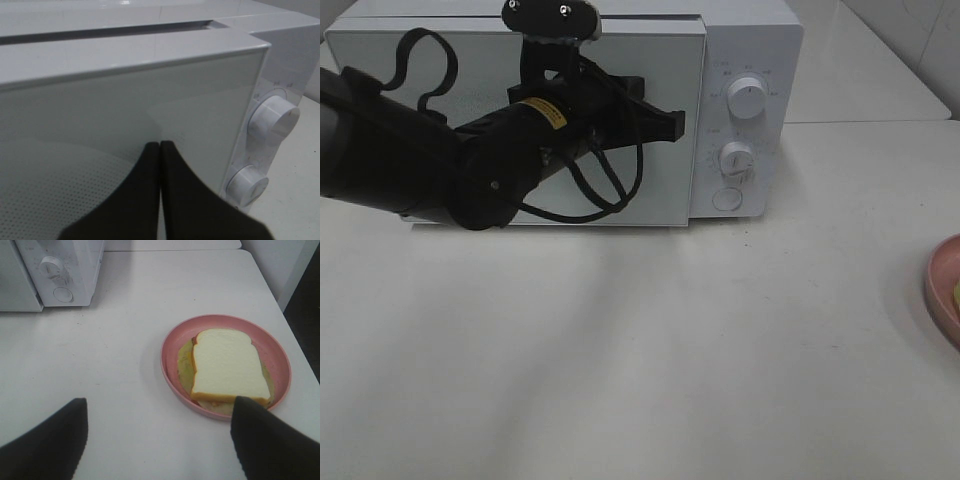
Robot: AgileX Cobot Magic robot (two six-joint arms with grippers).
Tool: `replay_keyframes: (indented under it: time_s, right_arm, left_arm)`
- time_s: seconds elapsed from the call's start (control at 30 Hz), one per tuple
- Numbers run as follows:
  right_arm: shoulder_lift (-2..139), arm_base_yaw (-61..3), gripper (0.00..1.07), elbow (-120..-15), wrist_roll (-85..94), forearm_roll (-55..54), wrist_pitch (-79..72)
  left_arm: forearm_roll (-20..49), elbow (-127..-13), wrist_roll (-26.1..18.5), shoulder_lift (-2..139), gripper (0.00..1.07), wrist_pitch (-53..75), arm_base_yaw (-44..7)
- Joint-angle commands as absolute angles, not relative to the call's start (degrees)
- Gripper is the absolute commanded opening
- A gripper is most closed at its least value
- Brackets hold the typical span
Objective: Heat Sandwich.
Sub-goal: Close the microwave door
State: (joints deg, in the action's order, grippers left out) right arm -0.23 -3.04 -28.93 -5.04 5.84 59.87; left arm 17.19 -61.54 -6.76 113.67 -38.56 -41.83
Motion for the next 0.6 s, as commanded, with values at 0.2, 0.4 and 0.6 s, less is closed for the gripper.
replay_keyframes:
  time_s: [0.2,0.4,0.6]
  right_arm:
    - [-1.7,-2.7,0.75,-28.9,-4.6,5.8,59.5]
    - [-1.7,-2.7,0.75,-28.9,-4.6,5.8,59.5]
    - [-1.7,-2.7,0.75,-28.9,-4.6,5.8,59.5]
  left_arm:
    - [20.8,-67.1,-7.5,116.9,0.0,-37.5,-41.0]
    - [20.8,-67.1,-7.6,117.2,0.0,-37.8,-40.9]
    - [21.1,-69.8,-8.4,118.8,0.0,-37.2,-40.1]
